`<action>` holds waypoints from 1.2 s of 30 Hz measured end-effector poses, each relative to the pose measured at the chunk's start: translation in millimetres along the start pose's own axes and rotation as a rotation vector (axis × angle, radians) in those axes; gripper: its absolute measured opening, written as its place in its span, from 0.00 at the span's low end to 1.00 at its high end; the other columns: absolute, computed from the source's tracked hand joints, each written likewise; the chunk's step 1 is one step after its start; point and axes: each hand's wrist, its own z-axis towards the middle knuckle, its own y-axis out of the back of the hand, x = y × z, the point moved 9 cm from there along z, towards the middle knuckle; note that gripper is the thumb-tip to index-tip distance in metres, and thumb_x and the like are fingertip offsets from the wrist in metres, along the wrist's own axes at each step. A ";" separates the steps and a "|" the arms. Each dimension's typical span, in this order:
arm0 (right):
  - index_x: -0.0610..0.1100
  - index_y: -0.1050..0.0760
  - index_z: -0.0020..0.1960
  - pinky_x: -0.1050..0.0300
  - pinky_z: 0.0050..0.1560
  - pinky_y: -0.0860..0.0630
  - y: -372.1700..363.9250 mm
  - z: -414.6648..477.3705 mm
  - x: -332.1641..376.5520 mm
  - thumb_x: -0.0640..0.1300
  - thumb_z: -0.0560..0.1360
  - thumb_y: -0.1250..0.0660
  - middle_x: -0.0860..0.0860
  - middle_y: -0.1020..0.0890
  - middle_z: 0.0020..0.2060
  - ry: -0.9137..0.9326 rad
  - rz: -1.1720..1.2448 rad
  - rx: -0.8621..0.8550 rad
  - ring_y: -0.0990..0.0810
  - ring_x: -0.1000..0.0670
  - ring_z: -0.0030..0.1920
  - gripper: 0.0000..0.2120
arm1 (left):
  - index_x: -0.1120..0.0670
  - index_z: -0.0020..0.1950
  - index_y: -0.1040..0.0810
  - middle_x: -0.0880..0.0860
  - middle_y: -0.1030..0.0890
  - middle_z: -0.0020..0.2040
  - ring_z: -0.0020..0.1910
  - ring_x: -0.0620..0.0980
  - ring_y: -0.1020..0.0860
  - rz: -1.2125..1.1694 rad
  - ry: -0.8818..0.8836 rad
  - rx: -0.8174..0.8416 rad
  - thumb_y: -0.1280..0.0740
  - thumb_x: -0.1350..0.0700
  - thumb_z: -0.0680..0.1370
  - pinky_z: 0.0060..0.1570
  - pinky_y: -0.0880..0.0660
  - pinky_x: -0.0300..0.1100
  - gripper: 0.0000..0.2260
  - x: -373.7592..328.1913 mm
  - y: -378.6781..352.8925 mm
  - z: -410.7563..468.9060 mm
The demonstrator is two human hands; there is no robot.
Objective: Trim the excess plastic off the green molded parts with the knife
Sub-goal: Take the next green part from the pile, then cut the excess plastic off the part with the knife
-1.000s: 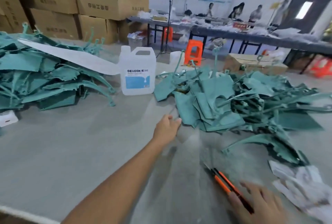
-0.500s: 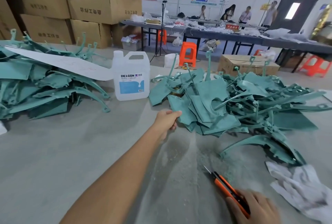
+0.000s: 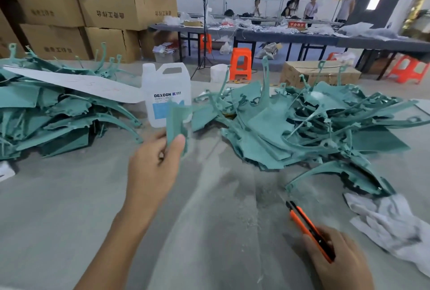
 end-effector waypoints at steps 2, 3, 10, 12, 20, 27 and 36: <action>0.57 0.22 0.47 0.47 0.45 0.25 2.1 0.5 -2.4 0.48 0.68 0.20 0.51 0.19 0.39 -0.026 0.085 0.009 0.19 0.41 0.43 0.14 | 0.49 0.37 0.24 0.44 0.22 0.43 0.36 0.44 0.24 0.043 0.086 0.023 0.41 0.40 0.78 0.35 0.30 0.42 0.17 24.7 4.0 -41.2; 0.59 0.23 0.48 0.46 0.46 0.24 1.0 -0.3 -4.2 0.50 0.69 0.21 0.52 0.19 0.39 -0.053 0.118 0.027 0.19 0.42 0.44 0.13 | 0.47 0.38 0.25 0.43 0.24 0.44 0.38 0.42 0.24 0.092 0.118 0.030 0.42 0.40 0.78 0.37 0.30 0.39 0.16 37.7 4.9 -59.0; 0.70 0.31 0.49 0.52 0.40 0.29 10.3 -12.4 1.9 0.51 0.70 0.23 0.61 0.18 0.43 -0.126 0.250 -0.018 0.21 0.54 0.39 0.21 | 0.53 0.42 0.19 0.48 0.16 0.37 0.40 0.47 0.17 -0.014 0.630 0.086 0.29 0.45 0.64 0.40 0.21 0.51 0.13 128.9 -4.0 -111.3; 0.73 0.32 0.49 0.54 0.40 0.29 10.8 -13.8 4.2 0.51 0.70 0.22 0.63 0.18 0.42 -0.138 0.250 -0.011 0.22 0.60 0.38 0.23 | 0.59 0.41 0.17 0.57 0.14 0.40 0.45 0.58 0.16 -0.132 0.770 0.074 0.31 0.42 0.65 0.50 0.20 0.60 0.20 137.1 -7.5 -103.9; 0.67 0.27 0.55 0.51 0.45 0.28 11.9 -18.2 4.0 0.51 0.71 0.23 0.59 0.18 0.44 -0.172 0.237 0.005 0.19 0.49 0.43 0.19 | 0.58 0.44 0.23 0.57 0.23 0.38 0.41 0.61 0.24 0.332 0.360 -0.022 0.41 0.42 0.76 0.41 0.29 0.50 0.19 92.2 33.5 -68.7; 0.62 0.30 0.71 0.55 0.49 0.31 1.6 -26.0 43.9 0.45 0.79 0.33 0.58 0.22 0.55 0.026 0.248 0.149 0.24 0.56 0.50 0.22 | 0.57 0.50 0.19 0.55 0.19 0.40 0.46 0.63 0.19 0.232 0.266 -0.049 0.37 0.43 0.72 0.43 0.28 0.49 0.20 74.5 51.7 -115.7; 0.56 0.27 0.70 0.47 0.56 0.24 -5.3 -30.6 51.3 0.44 0.80 0.34 0.52 0.19 0.56 0.011 0.298 0.199 0.20 0.47 0.53 0.20 | 0.43 0.56 0.18 0.54 0.15 0.51 0.47 0.56 0.16 -0.046 0.445 -0.306 0.30 0.41 0.71 0.43 0.20 0.49 0.16 127.7 101.6 -196.6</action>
